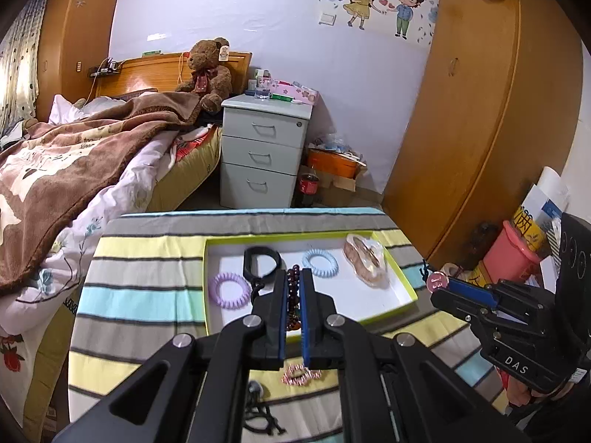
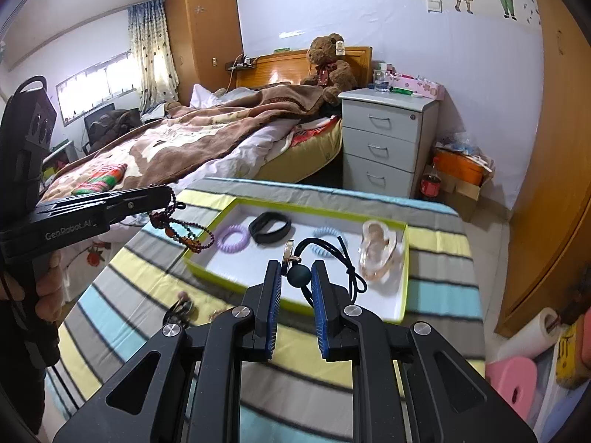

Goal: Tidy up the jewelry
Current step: 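Carry the beaded bracelet and black tie into the green box with both grippers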

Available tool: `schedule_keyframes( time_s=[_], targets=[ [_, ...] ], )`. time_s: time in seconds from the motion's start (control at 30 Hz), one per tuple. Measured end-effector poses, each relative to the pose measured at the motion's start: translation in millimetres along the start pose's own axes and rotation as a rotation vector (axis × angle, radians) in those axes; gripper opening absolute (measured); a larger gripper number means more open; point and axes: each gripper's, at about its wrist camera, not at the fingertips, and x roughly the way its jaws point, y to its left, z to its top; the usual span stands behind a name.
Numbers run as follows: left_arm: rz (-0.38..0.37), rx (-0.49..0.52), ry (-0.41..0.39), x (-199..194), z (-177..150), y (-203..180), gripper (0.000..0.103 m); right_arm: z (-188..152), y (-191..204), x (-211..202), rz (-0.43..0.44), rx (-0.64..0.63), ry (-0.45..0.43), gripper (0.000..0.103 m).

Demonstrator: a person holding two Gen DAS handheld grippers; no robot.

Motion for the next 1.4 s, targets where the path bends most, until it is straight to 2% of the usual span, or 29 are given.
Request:
schedule_keyframes(
  time_s=[0.33, 0.53, 0.67, 1.03, 1.4],
  targets=[
    [0.008, -0.017, 0.029, 33.1, 9.9, 11.2, 0.006, 29.8, -15.5, 59.5, -0.008, 0.012, 0.071, 0.017],
    [0.012, -0.032, 0.076, 56.5, 3.5, 18.3, 0.006, 34.4, -13.0, 93.2, 0.045, -0.014, 0.108, 0.017],
    [0.02, -0.036, 0.106, 68.7, -3.7, 22.8, 0.006, 33.6, -6.5, 111.4, 0.086, -0.046, 0.133, 0.017],
    [0.041, -0.038, 0.178, 99.3, -19.4, 32.1, 0.006, 24.4, 4.2, 156.0, 0.123, -0.079, 0.219, 0.017],
    [0.06, -0.02, 0.231, 117.6, -29.3, 33.1, 0.006, 18.7, 8.8, 185.0, 0.121, -0.1, 0.284, 0.017]
  ],
)
